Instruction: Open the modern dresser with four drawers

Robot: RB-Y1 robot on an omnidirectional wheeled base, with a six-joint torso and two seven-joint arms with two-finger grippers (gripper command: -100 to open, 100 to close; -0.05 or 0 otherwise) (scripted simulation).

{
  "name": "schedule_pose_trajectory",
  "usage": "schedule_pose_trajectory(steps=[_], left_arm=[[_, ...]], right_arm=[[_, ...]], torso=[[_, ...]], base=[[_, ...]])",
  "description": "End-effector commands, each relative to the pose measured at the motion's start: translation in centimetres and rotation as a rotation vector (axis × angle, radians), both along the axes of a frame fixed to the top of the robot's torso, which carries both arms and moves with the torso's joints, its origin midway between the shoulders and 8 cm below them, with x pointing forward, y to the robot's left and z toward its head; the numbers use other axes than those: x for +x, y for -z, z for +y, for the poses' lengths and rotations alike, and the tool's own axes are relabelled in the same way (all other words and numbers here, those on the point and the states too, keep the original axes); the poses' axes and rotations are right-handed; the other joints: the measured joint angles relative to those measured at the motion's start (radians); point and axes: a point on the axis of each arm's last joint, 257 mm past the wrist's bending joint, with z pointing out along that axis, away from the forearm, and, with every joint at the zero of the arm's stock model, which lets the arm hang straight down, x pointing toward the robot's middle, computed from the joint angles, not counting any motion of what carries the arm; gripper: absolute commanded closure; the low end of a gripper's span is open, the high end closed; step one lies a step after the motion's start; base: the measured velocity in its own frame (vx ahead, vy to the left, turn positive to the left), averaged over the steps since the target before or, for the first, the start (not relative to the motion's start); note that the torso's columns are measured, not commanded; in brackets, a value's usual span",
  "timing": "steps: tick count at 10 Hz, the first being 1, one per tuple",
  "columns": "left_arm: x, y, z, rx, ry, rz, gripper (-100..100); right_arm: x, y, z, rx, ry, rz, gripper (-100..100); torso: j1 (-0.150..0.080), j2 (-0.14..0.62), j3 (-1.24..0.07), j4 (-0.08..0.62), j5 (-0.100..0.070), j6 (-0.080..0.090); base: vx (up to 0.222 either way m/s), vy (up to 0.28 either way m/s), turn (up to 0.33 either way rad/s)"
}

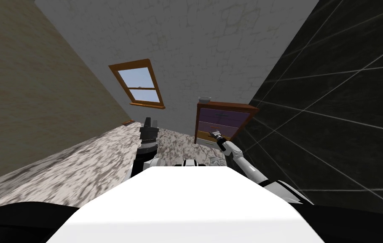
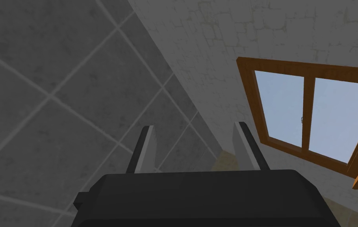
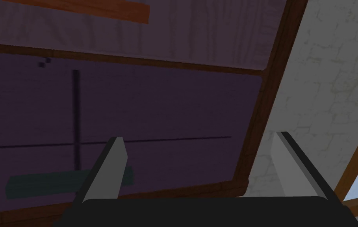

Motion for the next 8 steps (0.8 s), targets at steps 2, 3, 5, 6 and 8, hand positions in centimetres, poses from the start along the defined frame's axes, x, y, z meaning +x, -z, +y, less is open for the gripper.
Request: schedule_pose_trajectory(steps=[2,3,5,6,8], left_arm=[[0.0,0.0,0.0,0.0,0.0,0.0,0],[0.0,0.0,0.0,0.0,0.0,0.0,0],[0.0,0.0,0.0,0.0,0.0,0.0,0],[0.0,0.0,0.0,0.0,0.0,0.0,0],[0.0,0.0,0.0,0.0,0.0,0.0,0]], right_arm=[[0.9,0.2,-4.4,-0.168,0.059,0.017,-100],[1.4,-0.1,-7.1,-0.267,0.092,0.022,-100],[1.9,-0.8,-9.6,-0.363,0.123,0.023,-100],[1.9,-0.6,-9.8,-0.364,0.126,0.027,-100],[2.7,-2.7,-14.6,-0.547,0.187,0.024,-100]], torso=[[-0.003,0.001,0.001,0.0,-0.001,0.0],[-0.004,0.002,0.001,0.0,-0.001,0.001],[-0.002,0.001,0.001,0.0,-0.001,0.001],[-0.002,0.001,0.0,0.0,0.0,0.0],[-0.001,0.0,0.0,0.0,0.0,0.0]], base=[[0.003,0.05,0.094],[0.004,0.048,0.116],[0.004,0.041,0.081],[0.009,0.04,0.069],[0.016,0.065,0.149]])
